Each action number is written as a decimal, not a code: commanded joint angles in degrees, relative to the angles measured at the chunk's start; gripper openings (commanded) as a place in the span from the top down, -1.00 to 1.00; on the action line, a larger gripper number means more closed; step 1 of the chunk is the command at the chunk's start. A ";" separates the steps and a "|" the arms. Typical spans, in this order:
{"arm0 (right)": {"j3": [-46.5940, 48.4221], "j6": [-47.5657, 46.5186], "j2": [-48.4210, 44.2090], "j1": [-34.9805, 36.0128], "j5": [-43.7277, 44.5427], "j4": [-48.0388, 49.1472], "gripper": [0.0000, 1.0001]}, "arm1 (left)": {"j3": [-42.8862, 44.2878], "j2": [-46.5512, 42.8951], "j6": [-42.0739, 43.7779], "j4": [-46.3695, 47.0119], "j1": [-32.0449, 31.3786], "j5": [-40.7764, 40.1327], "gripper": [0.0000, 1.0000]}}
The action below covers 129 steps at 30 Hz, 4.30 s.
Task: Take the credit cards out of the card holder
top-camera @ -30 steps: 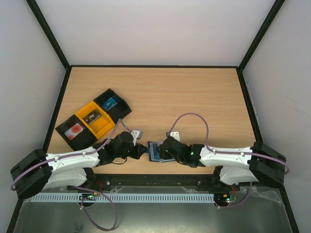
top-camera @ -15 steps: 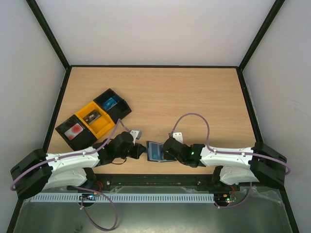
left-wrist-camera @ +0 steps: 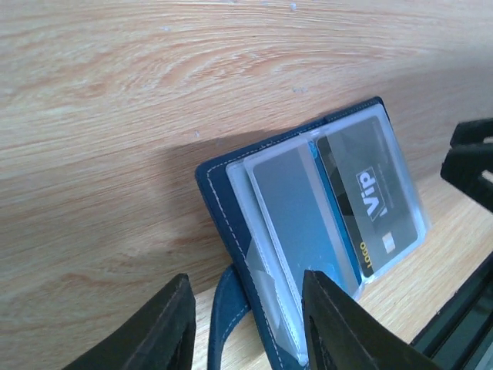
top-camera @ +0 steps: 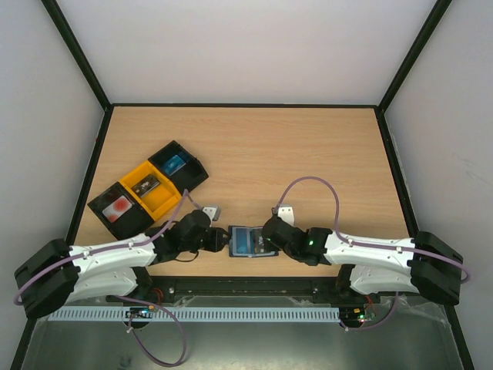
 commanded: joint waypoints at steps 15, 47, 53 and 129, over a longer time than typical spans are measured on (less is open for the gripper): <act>-6.59 0.68 -0.25 -3.90 -5.05 12.01 0.36 | 2.05 1.12 -5.47 12.62 -0.26 8.03 0.17; -13.45 1.96 -4.53 -6.04 -9.26 20.08 0.56 | -2.09 20.73 -8.94 32.67 -0.39 11.61 0.25; -14.08 2.18 -2.37 -6.04 -9.88 21.78 0.58 | -2.28 21.11 -8.81 32.72 -0.39 11.40 0.25; -20.05 5.29 -2.82 -6.03 -10.28 23.01 0.73 | -5.35 15.29 -11.09 31.64 -1.62 7.34 0.95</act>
